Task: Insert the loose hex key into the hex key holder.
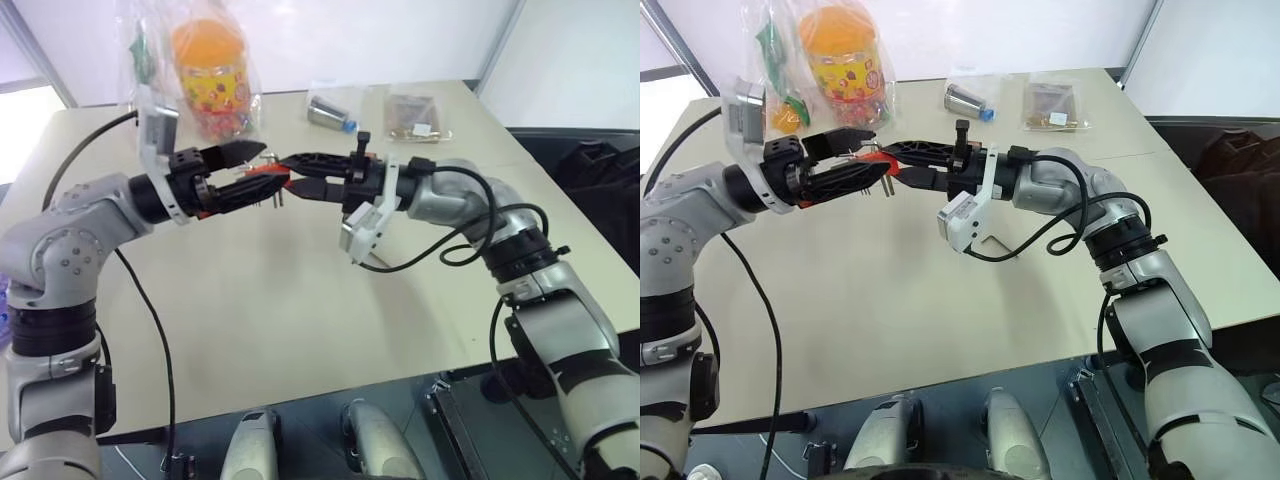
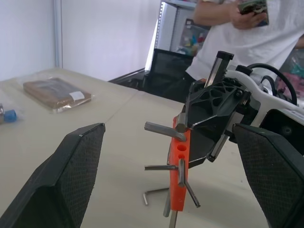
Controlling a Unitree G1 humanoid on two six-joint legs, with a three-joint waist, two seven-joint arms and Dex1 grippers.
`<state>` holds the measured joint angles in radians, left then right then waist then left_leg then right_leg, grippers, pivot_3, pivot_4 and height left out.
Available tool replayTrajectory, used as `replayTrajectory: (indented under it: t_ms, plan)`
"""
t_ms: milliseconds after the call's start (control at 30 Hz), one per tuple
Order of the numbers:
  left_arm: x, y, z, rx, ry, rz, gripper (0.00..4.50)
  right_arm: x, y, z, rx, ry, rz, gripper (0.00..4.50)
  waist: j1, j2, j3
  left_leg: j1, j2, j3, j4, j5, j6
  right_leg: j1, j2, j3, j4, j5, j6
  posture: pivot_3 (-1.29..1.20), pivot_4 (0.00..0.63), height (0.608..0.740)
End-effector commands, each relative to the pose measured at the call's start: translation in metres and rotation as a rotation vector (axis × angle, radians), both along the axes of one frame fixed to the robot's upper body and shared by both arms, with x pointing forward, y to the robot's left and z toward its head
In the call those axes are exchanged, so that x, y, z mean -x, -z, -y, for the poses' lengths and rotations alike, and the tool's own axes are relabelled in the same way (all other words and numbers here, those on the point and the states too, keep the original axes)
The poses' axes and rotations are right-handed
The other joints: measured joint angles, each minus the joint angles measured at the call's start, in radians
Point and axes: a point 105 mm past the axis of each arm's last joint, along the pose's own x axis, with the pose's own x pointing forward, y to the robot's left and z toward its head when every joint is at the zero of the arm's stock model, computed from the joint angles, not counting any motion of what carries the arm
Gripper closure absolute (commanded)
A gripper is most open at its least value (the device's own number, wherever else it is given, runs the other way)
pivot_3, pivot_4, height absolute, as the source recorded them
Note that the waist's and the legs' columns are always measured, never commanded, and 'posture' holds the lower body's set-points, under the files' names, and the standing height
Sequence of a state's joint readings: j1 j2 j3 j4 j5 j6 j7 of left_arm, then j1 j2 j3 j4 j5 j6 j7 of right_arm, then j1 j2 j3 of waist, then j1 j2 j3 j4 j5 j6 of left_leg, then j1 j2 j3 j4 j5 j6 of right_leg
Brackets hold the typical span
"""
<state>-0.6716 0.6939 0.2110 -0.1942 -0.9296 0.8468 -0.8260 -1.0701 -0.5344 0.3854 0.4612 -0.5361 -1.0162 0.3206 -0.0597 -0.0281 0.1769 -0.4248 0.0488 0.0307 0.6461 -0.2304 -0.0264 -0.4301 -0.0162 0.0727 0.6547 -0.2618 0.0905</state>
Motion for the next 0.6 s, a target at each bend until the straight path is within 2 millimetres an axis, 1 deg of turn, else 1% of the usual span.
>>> replayTrajectory:
  t_ms: [33, 100, 267, 300, 400, 600]
  plan:
    - [0.0080, -0.0081, 0.0006, 0.009, 0.026, 0.030, 0.81, 0.0052, -0.0232, -0.0011, -0.051, -0.027, 0.047, 3.48, 0.000, 0.000, 0.000, 0.000, 0.000, 0.000, 0.000, 0.000, 0.000, 0.000, 0.000, 0.000, 0.000, 0.000, 0.000, 0.00, 0.150, 0.740]
    - [0.0094, -0.0049, 0.0003, 0.000, 0.030, 0.021, 1.89, 0.0059, -0.0247, -0.0022, -0.050, -0.033, 0.050, 3.48, 0.001, 0.000, 0.000, 0.000, 0.000, 0.000, 0.000, 0.000, 0.000, 0.000, 0.000, 0.000, 0.000, 0.000, 0.000, 0.00, 0.150, 0.740]
    - [0.0097, -0.0030, -0.0001, -0.002, 0.029, 0.016, 4.29, 0.0069, -0.0256, -0.0033, -0.049, -0.041, 0.049, 3.48, 0.002, 0.000, 0.000, 0.000, 0.000, 0.000, 0.000, 0.000, 0.000, 0.000, 0.000, 0.000, 0.000, 0.000, 0.000, 0.00, 0.150, 0.740]
    - [0.0099, -0.0028, 0.0001, -0.003, 0.030, 0.016, 4.47, 0.0071, -0.0257, -0.0034, -0.049, -0.042, 0.049, 3.48, 0.002, 0.000, 0.000, 0.000, 0.000, 0.000, 0.000, 0.000, 0.000, 0.000, 0.000, 0.000, 0.000, 0.000, 0.000, 0.00, 0.150, 0.740]
    - [0.0094, -0.0003, 0.0005, -0.008, 0.028, 0.014, 4.47, 0.0079, -0.0262, -0.0038, -0.048, -0.045, 0.047, 3.48, 0.004, 0.000, 0.000, 0.000, 0.000, 0.000, 0.000, 0.000, 0.000, 0.000, 0.000, 0.000, 0.000, 0.000, 0.000, 0.00, 0.150, 0.740]
    - [0.0079, -0.0020, 0.0002, -0.004, 0.021, 0.019, 4.47, 0.0090, -0.0254, -0.0039, -0.046, -0.049, 0.039, 3.48, 0.006, 0.000, 0.000, 0.000, 0.000, 0.000, 0.000, 0.000, 0.000, 0.000, 0.000, 0.000, 0.000, 0.000, 0.000, 0.00, 0.150, 0.740]
